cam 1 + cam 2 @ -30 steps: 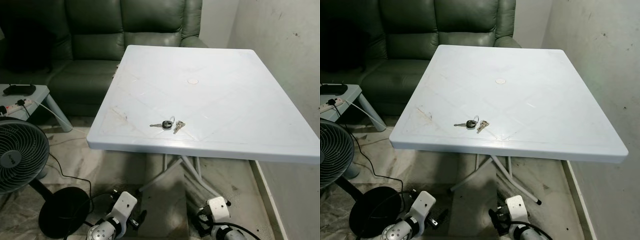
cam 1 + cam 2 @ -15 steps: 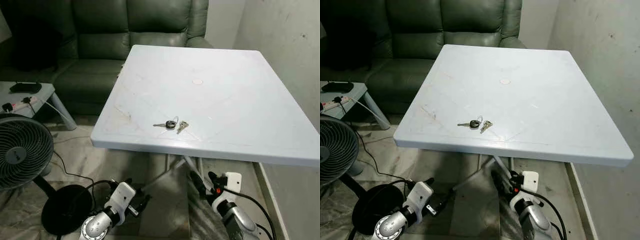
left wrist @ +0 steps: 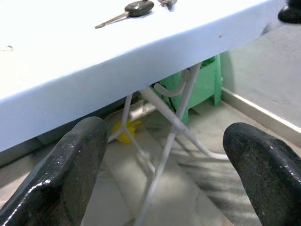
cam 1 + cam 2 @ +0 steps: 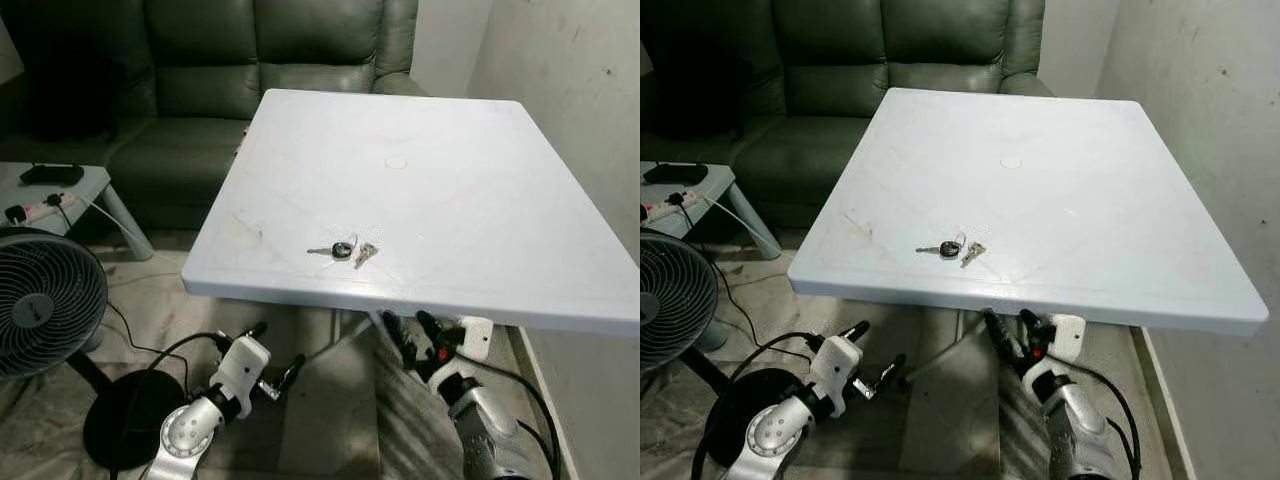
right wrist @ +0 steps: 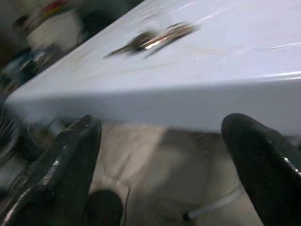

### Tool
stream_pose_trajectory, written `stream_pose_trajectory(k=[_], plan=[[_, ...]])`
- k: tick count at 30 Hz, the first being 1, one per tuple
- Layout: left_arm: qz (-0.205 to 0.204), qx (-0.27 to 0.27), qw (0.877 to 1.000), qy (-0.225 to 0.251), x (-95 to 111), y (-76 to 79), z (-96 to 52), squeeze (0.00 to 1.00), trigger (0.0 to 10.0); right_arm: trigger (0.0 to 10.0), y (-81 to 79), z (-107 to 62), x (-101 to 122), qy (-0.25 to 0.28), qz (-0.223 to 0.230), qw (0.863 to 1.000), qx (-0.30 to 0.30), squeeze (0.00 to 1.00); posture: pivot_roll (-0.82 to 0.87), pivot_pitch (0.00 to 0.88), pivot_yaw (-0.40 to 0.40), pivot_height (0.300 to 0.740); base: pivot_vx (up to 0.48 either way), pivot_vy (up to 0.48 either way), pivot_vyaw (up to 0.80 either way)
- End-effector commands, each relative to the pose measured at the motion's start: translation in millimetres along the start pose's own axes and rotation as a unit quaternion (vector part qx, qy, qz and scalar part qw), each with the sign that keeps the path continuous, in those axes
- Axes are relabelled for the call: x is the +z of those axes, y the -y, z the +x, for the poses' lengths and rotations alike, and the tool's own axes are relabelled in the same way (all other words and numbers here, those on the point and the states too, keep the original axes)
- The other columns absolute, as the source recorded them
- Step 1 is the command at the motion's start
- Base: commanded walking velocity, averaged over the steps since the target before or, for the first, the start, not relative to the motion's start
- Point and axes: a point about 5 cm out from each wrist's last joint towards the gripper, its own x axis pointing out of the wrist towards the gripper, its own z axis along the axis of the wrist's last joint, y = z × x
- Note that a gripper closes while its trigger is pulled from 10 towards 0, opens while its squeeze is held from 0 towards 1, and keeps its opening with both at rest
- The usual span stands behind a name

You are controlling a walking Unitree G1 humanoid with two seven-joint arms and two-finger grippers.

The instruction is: Hang keys on a hook

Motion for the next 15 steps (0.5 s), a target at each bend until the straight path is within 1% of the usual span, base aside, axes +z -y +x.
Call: stream_pose_trajectory(k=[1, 2, 3, 4, 5, 6, 7, 8, 10, 11, 15], plan=[[0.001, -0.011, 1.0, 0.002, 3.0, 0.5, -2.1, 0.0, 10.0, 10.0, -10.9, -0.6, 3.2, -0.017, -0.026, 0.998, 0.061, 0.0, 0.01, 0.0, 0.009, 0.74, 0.0, 0.0, 0.0], [0.001, -0.011, 1.0, 0.002, 3.0, 0.5, -2.1, 0.0, 10.0, 10.0, -10.9, -0.6, 3.2, -0.017, -0.026, 0.998, 0.061, 0.0, 0.01, 0.0, 0.009, 0.74, 0.0, 0.0, 0.0], [0.001, -0.014, 1.0, 0.006, 5.0, 0.9, -2.0, 0.0, 10.0, 10.0, -13.6, -2.6, 4.3, -0.021, -0.029, 0.996, 0.078, 0.0, 0.01, 0.0, 0.01, 0.74, 0.0, 0.0, 0.0], [0.001, -0.021, 1.0, 0.013, 9.1, 1.9, -1.6, 0.0, 10.0, 10.0, -17.9, -5.6, 7.3, -0.028, -0.032, 0.993, 0.108, 0.0, 0.01, 0.0, 0.011, 0.74, 0.0, 0.0, 0.0], [0.001, -0.021, 1.0, 0.013, 9.1, 1.9, -1.6, 0.0, 10.0, 10.0, -17.9, -5.6, 7.3, -0.028, -0.032, 0.993, 0.108, 0.0, 0.01, 0.0, 0.011, 0.74, 0.0, 0.0, 0.0], [0.0, -0.027, 0.999, 0.017, 12.2, 2.6, -1.5, 0.0, 10.0, 10.0, -21.3, -7.8, 9.6, -0.033, -0.034, 0.991, 0.129, 0.0, 0.01, 0.0, 0.011, 0.74, 0.0, 0.0, 0.0], [-0.002, -0.028, 0.999, 0.026, 17.2, 1.8, -0.6, 0.0, 10.0, 10.0, -22.9, -6.4, 15.1, -0.026, -0.031, 0.99, 0.135, 0.0, 0.01, 0.0, 0.008, 0.74, 0.0, 0.0, 0.0], [-0.002, -0.028, 0.999, 0.026, 17.2, 1.8, -0.6, 0.0, 10.0, 10.0, -22.9, -6.4, 15.1, -0.026, -0.031, 0.99, 0.135, 0.0, 0.01, 0.0, 0.008, 0.74, 0.0, 0.0, 0.0], [-0.009, -0.023, 0.999, 0.039, 26.8, -1.8, 0.4, 0.0, 10.0, 10.0, -25.1, -0.8, 27.8, -0.001, -0.022, 0.992, 0.127, 0.0, 0.01, 0.0, 0.007, 0.74, 0.0, 0.0, 0.0], [-0.023, -0.008, 0.998, 0.052, 35.6, -7.4, 1.5, 0.0, 10.0, 10.0, -28.1, 6.8, 40.3, 0.028, -0.009, 0.993, 0.115, 0.0, 0.01, 0.0, 0.007, 0.74, 0.0, 0.0, 0.0], [-0.048, 0.022, 0.996, 0.068, 45.9, -16.0, 3.0, 0.0, 10.0, 10.0, -31.1, 19.4, 55.2, 0.063, 0.001, 0.994, 0.09, 0.0, 0.02, 0.0, 0.006, 0.74, 0.0, 0.0, 0.0]])
